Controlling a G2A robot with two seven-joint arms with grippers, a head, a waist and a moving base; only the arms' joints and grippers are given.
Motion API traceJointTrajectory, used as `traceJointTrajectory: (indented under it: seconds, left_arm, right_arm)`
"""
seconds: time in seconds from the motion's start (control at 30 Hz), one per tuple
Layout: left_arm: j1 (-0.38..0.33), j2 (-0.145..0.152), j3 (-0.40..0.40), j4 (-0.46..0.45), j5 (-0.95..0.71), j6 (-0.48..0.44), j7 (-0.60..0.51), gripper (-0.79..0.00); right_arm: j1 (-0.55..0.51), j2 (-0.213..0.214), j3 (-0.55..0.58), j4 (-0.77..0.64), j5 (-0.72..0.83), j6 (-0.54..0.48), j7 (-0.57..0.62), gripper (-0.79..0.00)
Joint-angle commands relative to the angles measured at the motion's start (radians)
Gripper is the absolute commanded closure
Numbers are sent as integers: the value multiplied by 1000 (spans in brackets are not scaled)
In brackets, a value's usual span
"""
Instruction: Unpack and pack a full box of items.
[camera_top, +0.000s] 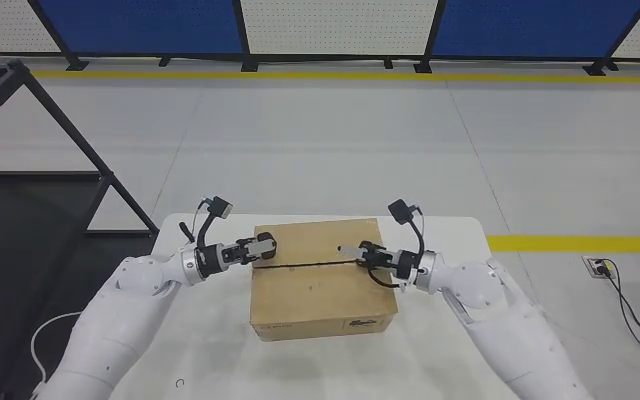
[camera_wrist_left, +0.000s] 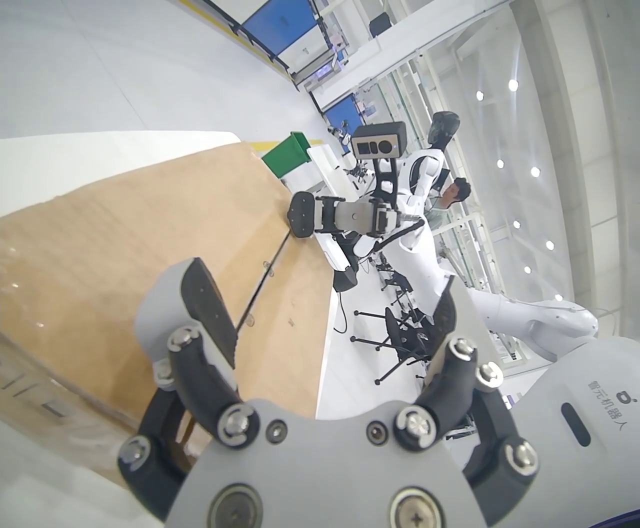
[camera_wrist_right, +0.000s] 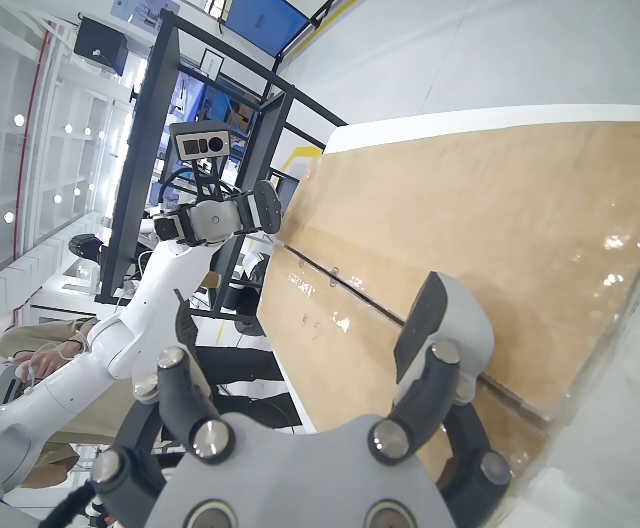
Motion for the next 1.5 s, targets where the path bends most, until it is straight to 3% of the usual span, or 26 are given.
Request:
traceJointTrajectory:
  seconds: [0.0,0.57,1.1,1.47]
  left_arm:
    - [1,2,-2,-4,-3,-1,1,-785]
    - [22,25,-7,-43,-22,70,-70,-785]
    - [-9,7,30,36,-8,88,-88,-785]
    - [-22,-3,40,52,-15,83,-83,-785]
  right_arm:
    - [3,-2,-4,7,2,-4,3,-785]
    - [9,-14,-12,16,-4,-22,16,-785]
    - [-7,-14,12,-3,-17,-46,9,-785]
    - [-159,44,235,-112,-2,-123,23,-785]
